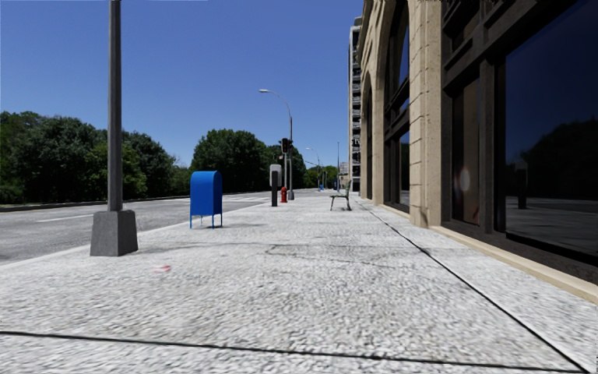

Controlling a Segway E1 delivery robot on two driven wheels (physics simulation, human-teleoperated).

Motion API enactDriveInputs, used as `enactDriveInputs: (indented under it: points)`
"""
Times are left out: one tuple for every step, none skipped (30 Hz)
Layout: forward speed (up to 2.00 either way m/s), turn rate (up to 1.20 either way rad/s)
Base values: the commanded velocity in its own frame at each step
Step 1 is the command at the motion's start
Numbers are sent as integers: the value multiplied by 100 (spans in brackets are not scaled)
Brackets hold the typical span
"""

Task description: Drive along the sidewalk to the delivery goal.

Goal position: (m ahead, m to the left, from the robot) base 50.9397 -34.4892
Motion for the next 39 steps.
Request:
enactDriveInputs:
  points:
    - [200,0]
    - [200,0]
    - [200,0]
    - [200,0]
    - [200,0]
    - [200,0]
    - [200,0]
    - [200,0]
    - [200,0]
    - [200,0]
    - [200,0]
    - [200,0]
    - [200,0]
    - [200,0]
    - [200,0]
    - [200,0]
    - [200,0]
    - [200,0]
    - [200,0]
    - [200,0]
    - [200,0]
    - [200,0]
    - [200,0]
    - [200,0]
    - [200,0]
    - [200,0]
    - [200,0]
    - [200,0]
    - [200,0]
    - [200,0]
    - [200,0]
    - [200,0]
    - [200,0]
    - [200,0]
    - [200,0]
    - [200,0]
    - [200,0]
    - [200,0]
    - [200,0]
